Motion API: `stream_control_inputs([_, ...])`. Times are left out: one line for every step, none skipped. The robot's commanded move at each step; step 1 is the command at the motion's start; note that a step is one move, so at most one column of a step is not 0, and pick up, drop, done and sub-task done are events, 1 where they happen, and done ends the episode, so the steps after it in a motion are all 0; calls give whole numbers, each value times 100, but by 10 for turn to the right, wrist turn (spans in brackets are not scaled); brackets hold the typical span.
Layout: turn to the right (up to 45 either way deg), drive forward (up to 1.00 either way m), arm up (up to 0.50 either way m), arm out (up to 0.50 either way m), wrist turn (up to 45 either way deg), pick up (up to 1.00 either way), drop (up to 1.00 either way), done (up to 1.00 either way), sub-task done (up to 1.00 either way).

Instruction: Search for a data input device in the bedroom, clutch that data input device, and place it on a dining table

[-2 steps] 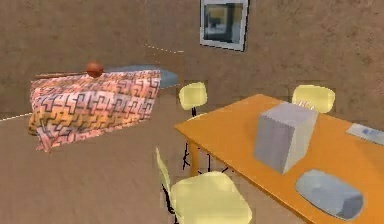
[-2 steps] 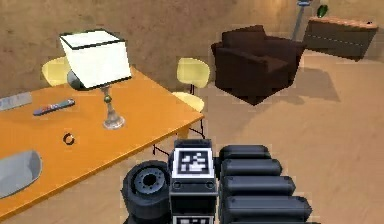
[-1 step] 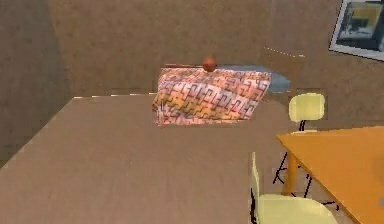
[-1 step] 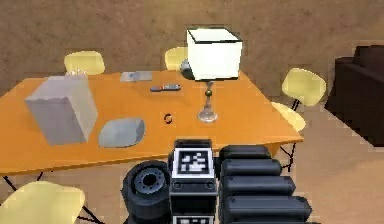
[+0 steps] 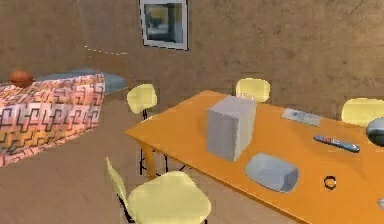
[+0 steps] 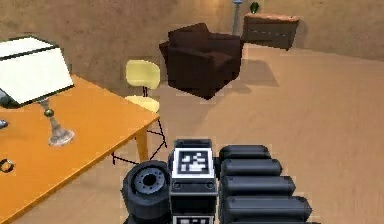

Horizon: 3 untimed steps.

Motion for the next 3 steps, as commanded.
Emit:
stream_control_inputs([450, 0, 0, 0, 0, 0, 0, 0, 0])
stream_control_inputs([120, 0, 0, 0, 0, 0, 0, 0, 0])
stream_control_inputs([0, 25, 0, 0, 0, 0, 0, 0, 0])
